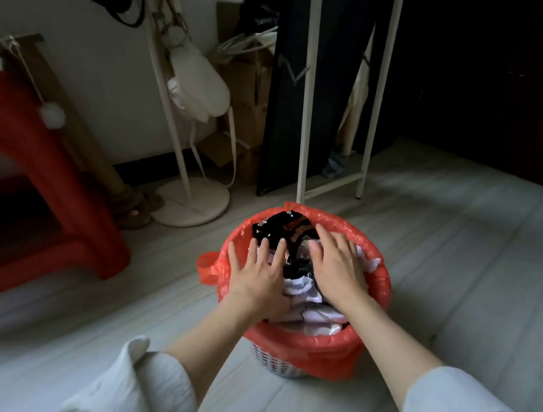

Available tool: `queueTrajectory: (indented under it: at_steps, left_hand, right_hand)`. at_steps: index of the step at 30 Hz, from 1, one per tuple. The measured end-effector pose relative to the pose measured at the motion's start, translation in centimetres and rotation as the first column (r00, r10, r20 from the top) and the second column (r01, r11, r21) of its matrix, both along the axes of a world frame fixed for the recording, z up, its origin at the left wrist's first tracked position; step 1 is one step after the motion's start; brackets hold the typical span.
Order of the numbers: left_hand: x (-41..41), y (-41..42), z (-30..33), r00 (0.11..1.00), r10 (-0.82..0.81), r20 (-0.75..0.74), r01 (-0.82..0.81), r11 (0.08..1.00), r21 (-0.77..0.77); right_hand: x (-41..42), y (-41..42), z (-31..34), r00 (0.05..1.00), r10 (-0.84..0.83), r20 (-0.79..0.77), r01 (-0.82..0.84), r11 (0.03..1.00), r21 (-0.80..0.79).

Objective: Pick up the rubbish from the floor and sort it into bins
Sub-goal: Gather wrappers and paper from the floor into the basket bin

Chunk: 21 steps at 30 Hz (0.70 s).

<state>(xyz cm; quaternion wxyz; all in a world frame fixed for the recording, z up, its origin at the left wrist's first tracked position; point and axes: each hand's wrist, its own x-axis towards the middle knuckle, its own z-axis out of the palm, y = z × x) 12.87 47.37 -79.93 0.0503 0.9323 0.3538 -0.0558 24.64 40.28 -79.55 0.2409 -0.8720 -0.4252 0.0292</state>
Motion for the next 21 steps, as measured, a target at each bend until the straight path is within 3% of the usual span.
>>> queueTrajectory:
  at_steps: [3, 6, 11, 21]
  left_hand:
    - [-1.2, -0.1, 0.6, 0.998, -0.025, 0.058, 0.032, 0.993, -0.118]
    - [-2.4, -0.7, 1.2, 0.984, -0.154, 0.089, 0.168, 0.967, -0.189]
    - [-1.5, -1.1, 0.3, 0.973, -0.171, -0.153, 0.145, 0.975, -0.170]
    - [2.7, 1.2, -6.0, 0.877, -0.141, -0.459, 0.033, 0.972, -0.234]
  right_hand:
    - [0.3, -0.6, 0.7, 0.997, 0.065, 0.032, -0.066, 0.997, 0.028]
    - [0.8, -2.2, 1.6, 0.993, 0.074, 0.089, -0.079, 0.996, 0.052]
    - [0.6, -3.5, 0.3, 0.993, 0.102, 0.051, -0.077, 0.933, -0.353]
    - [0.9, -0.6, -3.1, 0.986, 0.028, -0.164, -0.137, 0.693, -0.708]
